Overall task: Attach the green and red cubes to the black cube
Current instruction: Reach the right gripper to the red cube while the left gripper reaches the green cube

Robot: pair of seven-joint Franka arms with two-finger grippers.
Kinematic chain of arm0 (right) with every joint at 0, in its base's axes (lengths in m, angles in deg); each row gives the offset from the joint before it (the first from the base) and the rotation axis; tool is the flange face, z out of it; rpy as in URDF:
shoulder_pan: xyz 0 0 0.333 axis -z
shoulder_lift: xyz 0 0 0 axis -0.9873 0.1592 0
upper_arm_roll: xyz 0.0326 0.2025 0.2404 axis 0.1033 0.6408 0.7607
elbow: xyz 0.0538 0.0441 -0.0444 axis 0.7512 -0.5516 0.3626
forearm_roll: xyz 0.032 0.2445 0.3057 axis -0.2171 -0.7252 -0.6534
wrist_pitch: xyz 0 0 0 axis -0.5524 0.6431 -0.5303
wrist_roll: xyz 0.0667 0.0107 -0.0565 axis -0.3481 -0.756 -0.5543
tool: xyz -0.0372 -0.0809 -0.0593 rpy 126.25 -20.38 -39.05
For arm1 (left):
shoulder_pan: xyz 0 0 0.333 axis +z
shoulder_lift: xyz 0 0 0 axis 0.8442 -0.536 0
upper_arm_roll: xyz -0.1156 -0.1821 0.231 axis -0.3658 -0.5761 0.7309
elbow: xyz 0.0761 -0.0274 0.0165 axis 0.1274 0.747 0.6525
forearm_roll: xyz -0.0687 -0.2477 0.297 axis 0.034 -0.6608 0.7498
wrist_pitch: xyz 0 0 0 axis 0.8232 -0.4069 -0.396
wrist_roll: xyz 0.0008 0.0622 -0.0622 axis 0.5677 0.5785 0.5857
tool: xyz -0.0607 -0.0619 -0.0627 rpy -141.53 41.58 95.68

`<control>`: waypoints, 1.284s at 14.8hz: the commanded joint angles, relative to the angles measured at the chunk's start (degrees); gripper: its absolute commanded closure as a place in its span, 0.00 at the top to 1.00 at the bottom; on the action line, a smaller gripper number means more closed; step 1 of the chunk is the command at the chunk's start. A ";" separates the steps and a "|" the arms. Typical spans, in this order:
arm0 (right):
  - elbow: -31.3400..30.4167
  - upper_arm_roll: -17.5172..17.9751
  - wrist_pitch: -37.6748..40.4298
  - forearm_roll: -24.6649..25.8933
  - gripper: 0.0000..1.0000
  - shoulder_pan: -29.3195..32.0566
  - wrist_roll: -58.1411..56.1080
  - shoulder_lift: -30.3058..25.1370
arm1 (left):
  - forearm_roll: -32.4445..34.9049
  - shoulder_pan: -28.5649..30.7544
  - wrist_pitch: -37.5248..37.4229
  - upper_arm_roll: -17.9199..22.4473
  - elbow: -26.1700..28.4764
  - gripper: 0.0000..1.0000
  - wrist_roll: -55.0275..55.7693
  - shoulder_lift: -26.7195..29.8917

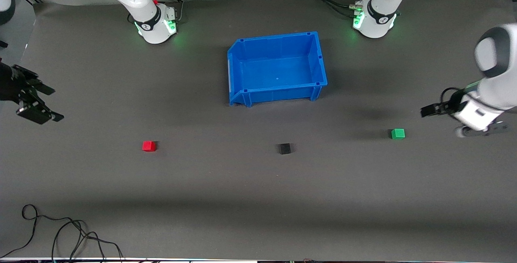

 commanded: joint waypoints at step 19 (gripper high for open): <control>-17.66 -6.46 -30.57 -35.07 1.00 -2.95 -9.47 28.92 | 3.03 -2.24 21.38 -0.11 1.13 0.66 -7.14 -21.69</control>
